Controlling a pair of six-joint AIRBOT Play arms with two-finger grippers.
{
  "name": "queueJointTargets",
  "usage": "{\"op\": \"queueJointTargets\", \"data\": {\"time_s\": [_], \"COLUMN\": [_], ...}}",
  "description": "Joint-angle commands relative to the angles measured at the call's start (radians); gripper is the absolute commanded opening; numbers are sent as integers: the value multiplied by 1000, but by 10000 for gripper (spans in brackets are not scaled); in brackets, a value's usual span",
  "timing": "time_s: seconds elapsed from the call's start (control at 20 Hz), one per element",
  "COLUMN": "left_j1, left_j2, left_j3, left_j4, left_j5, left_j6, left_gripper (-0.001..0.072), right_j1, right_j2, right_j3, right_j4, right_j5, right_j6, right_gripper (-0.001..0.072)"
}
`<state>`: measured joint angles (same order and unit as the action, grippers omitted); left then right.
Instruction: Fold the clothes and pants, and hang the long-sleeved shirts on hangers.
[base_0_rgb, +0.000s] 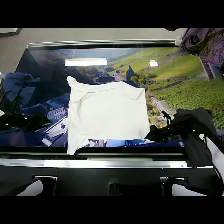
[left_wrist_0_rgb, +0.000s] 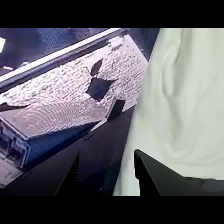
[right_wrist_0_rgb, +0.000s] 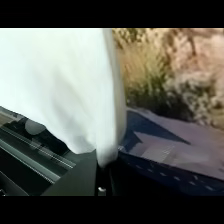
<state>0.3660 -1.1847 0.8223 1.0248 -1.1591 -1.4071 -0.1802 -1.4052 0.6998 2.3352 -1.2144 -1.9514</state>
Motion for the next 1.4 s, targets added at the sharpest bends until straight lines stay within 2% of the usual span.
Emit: {"op": "queueJointTargets", "data": {"time_s": [0.0,0.1,0.25,0.65,0.7,0.75,0.8,0.95,1.05,1.25,1.35], "left_j1": [-2,-2,-24,-195,-216,-233,-243,-245,-245,-245,-245], "left_j2": [-11,-46,-106,-203,-217,-229,-230,-189,-117,27,83], "left_j3": [-127,-159,-160,-159,-159,-155,-149,-64,79,517,745], "left_j4": [-179,-272,-343,-394,-403,-405,-406,-420,-368,-23,120], "left_j5": [137,148,152,287,298,298,296,238,192,92,23], "left_j6": [177,253,314,319,319,319,318,314,267,39,-52], "left_gripper": [394,394,394,392,356,140,20,17,16,17,17], "right_j1": [8,8,8,8,8,8,8,10,10,9,9], "right_j2": [77,116,143,162,172,183,192,201,201,201,208], "right_j3": [1,1,2,1,1,2,3,103,275,750,979], "right_j4": [1,-2,-2,2,2,2,9,37,36,19,-5], "right_j5": [-18,-14,-7,-17,-10,-1,8,8,15,29,-26], "right_j6": [-3,-3,1,27,26,27,31,34,48,143,197], "right_gripper": [33,33,33,33,33,33,33,32,31,31,31]}}
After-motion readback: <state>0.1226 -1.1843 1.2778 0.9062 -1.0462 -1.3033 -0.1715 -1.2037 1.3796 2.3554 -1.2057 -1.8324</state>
